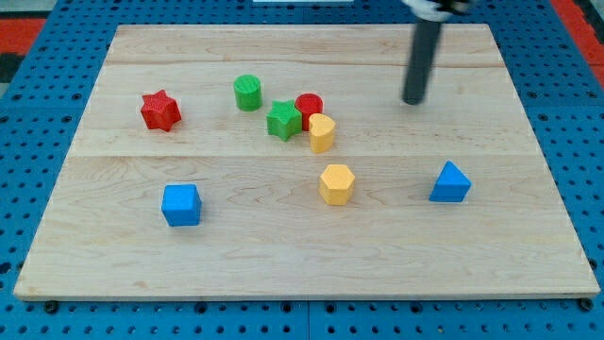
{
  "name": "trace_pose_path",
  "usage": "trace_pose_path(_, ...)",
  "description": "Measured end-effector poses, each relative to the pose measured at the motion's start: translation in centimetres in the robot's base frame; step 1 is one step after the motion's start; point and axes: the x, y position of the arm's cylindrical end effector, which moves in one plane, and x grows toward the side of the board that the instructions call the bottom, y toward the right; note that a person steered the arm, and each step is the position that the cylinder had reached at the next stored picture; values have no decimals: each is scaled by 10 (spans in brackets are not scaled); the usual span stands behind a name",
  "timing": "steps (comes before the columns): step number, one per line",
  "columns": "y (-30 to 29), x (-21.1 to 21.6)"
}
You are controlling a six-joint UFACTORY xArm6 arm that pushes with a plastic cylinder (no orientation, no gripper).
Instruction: Place the blue triangle below the green star at bottom center
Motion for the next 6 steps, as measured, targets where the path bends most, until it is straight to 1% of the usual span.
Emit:
trace_pose_path(1, 54, 70)
trace_pose_path(2, 17, 113)
trace_pose_path(3, -57, 118)
trace_pose_path(4, -75, 120)
trace_pose_path(5, -54, 143)
trace_pose_path(6, -54, 180)
